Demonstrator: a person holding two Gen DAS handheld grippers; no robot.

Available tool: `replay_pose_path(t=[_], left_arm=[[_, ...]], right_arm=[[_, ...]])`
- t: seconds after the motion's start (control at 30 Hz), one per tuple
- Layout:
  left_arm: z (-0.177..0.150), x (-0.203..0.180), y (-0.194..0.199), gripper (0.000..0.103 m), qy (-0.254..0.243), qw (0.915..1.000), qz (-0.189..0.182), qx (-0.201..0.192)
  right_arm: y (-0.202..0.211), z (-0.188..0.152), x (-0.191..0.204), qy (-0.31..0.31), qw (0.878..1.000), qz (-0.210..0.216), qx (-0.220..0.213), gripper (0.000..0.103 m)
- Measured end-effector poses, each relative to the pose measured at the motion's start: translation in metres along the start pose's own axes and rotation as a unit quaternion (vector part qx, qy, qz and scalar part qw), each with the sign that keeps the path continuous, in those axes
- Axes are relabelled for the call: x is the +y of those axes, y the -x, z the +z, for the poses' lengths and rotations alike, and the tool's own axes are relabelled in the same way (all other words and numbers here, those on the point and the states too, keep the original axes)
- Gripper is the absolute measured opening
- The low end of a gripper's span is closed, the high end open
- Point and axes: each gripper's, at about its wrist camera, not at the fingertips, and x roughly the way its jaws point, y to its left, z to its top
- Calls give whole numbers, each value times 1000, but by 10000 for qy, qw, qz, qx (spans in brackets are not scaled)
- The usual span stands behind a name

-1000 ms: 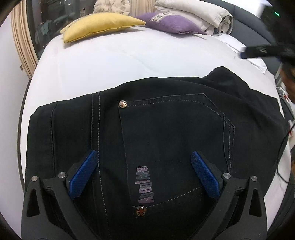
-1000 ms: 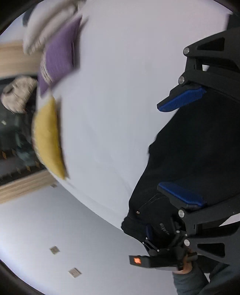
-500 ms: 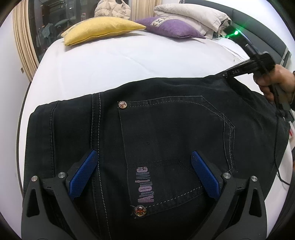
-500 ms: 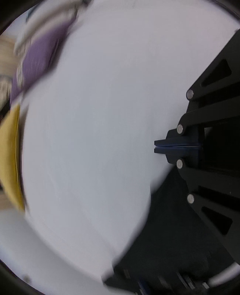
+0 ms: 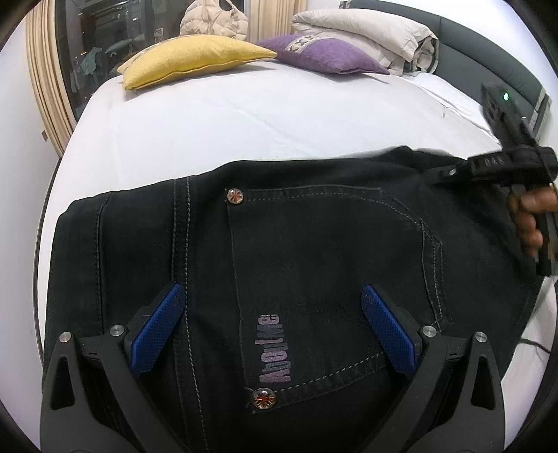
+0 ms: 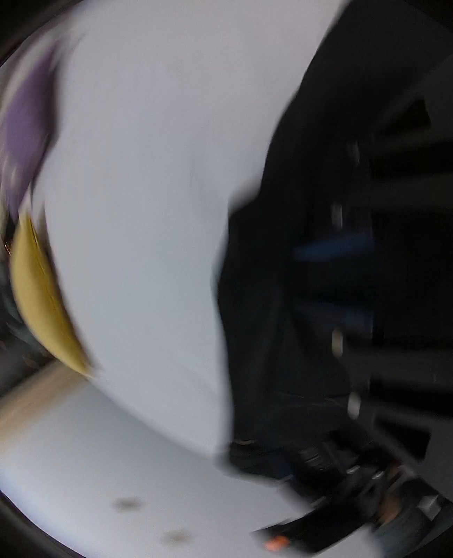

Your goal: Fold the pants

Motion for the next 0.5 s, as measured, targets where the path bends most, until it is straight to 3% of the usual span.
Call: replay_pose_path(t=[0.07, 0.1, 0.17, 0.2, 0.27, 0.3, 0.37, 0.4, 0.43, 0.47, 0.5], left_arm=[[1, 0, 0, 103, -3, 10000, 17, 4], [1, -1, 0, 103, -15, 10000, 35, 3], [1, -2, -1, 103, -28, 10000, 67, -4], [2, -2, -1, 103, -27, 10000, 79, -3], [3, -2, -2, 103, -26, 10000, 89, 11], [3, -1, -2, 103, -26, 10000, 94, 18], [4, -1, -2, 103, -30, 9999, 111, 33], [4, -2, -3, 103, -37, 9999, 120, 45], [5, -2, -3, 103, -53, 9999, 145, 60], [6, -2, -3, 103, -62, 9998, 171, 75], [6, -2, -4, 103, -66, 9998, 194, 88]], right_arm=[[33, -3, -30, -467, 9968, -453, -469, 5], [55, -7, -38, -563, 9916, -968, -653, 14], [90, -24, -38, -556, 9916, -614, -992, 17], [108, -37, -35, -443, 9915, -265, -1195, 43], [126, -67, -25, -46, 9896, -160, -1427, 80], [130, -83, -30, 146, 9887, -315, -1457, 83], [123, -104, -70, -108, 9896, -780, -1200, 83], [122, -116, -110, -619, 9871, -997, -1087, 68], [132, -125, -139, -907, 9841, -733, -1338, 48], [146, -131, -165, -1282, 9778, -697, -1502, 20], [158, -135, -179, -1612, 9700, -948, -1555, 13]])
